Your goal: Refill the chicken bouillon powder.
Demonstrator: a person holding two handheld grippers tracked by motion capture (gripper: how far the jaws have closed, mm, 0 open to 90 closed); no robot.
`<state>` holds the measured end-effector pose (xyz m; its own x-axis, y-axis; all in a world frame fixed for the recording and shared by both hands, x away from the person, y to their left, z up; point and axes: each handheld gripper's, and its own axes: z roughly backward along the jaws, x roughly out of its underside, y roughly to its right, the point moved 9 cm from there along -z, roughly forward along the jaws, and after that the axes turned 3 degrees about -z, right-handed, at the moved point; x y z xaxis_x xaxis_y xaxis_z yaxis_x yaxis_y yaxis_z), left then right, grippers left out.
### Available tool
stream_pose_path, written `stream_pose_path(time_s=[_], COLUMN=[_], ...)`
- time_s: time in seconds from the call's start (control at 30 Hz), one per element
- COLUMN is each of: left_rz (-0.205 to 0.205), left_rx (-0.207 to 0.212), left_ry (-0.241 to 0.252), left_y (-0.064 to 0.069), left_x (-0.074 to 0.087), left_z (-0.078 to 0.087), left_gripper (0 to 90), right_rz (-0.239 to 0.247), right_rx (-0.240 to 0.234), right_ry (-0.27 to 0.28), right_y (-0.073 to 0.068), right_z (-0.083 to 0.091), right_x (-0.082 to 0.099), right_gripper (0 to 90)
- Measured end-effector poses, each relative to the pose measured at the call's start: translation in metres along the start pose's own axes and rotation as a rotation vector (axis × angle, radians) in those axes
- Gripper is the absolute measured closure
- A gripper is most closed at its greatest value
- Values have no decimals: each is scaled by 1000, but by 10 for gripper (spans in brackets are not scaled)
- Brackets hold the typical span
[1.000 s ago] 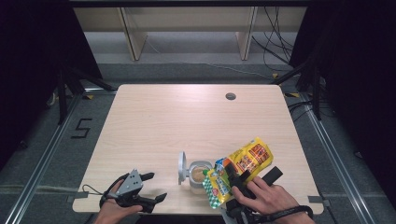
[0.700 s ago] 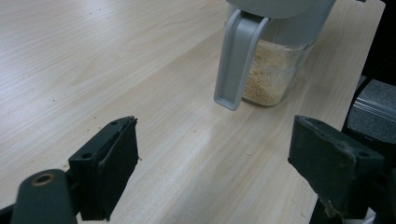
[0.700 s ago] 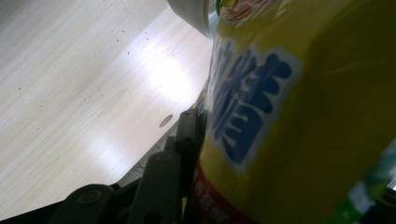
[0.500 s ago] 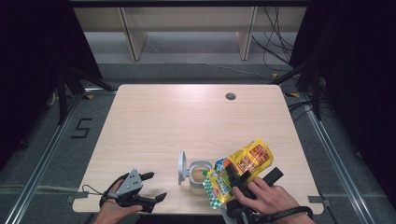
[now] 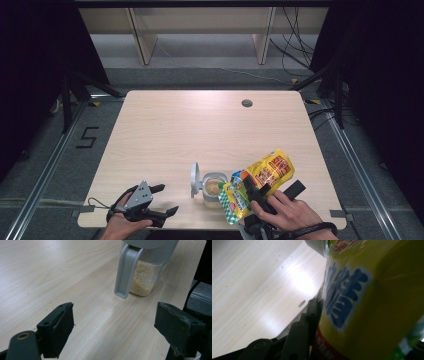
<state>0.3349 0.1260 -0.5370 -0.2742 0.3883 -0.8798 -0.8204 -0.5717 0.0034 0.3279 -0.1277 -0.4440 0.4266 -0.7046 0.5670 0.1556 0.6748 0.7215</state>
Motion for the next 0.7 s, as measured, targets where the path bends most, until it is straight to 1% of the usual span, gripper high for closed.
stream_pose_path(time_s=[0.03, 0.07, 0.1, 0.13, 0.17, 0.2, 0.23, 0.27, 0.3, 0.33, 0.4, 0.43, 0.47, 0.5, 0.53, 0.57, 0.6, 0.63, 0.67, 0.7], left_rz=[-7, 5, 4, -4, -8, -6, -11, -14, -5, -11, -19, -4, 11, 9, 12, -5, -3, -11, -5, -2], left_rx=[-8, -3, -3, -9, -2, -2, -2, -2, 1, 0, -1, -2, -6, -5, -5, 0, 0, 0, 0, 1], left_ry=[-8, 4, 3, -7, 4, 4, 0, -2, 5, 0, -4, 2, 2, 3, 4, 4, 4, -3, 3, 5], left_y=[-1, 0, 0, -1, -1, -1, -1, -1, 0, 0, -1, 0, 1, 1, 1, 0, 0, -1, 0, 0], left_x=[1, 0, 0, 1, 0, 0, 0, 0, 0, 0, 0, 0, 0, 0, 0, 0, 0, 0, 0, 0], left_z=[0, -1, -1, 0, 0, 0, 0, 0, 0, 0, 0, -1, -1, 0, 0, 0, 0, 0, 0, 0], left_gripper=[152, 152, 152, 152, 152, 152, 152, 152, 152, 152, 152, 152, 152, 152, 152, 152, 152, 152, 152, 152], right_rz=[-6, -17, -28, -34, -50, -72, -89, -108, -156, -156, -208, -220, -218, -270, -278, -300, -327, -354, -371, -425], right_rx=[0, 21, 21, 10, 23, 12, 20, 50, 41, 41, 29, 30, 18, 35, 26, 31, 29, 35, 47, 54], right_ry=[3, -4, -6, 3, 2, 7, 15, 30, 24, 24, 38, 45, 82, 89, 85, 99, 100, 117, 143, 184], right_y=[-1, -2, -3, -3, -4, -6, -6, -5, -11, -11, -15, -17, -19, -19, -22, -22, -24, -24, -23, -23], right_z=[0, 0, -1, -1, -1, -1, 0, 0, 2, 2, 1, 1, -3, -3, -4, -5, -5, -6, -6, -7], right_x=[0, 1, 1, 2, 2, 3, 3, 2, 4, 4, 4, 4, 2, 1, 4, 5, 6, 7, 6, 5], right_gripper=[721, 721, 721, 721, 721, 721, 721, 721, 722, 722, 722, 722, 722, 722, 723, 725, 725, 726, 727, 728])
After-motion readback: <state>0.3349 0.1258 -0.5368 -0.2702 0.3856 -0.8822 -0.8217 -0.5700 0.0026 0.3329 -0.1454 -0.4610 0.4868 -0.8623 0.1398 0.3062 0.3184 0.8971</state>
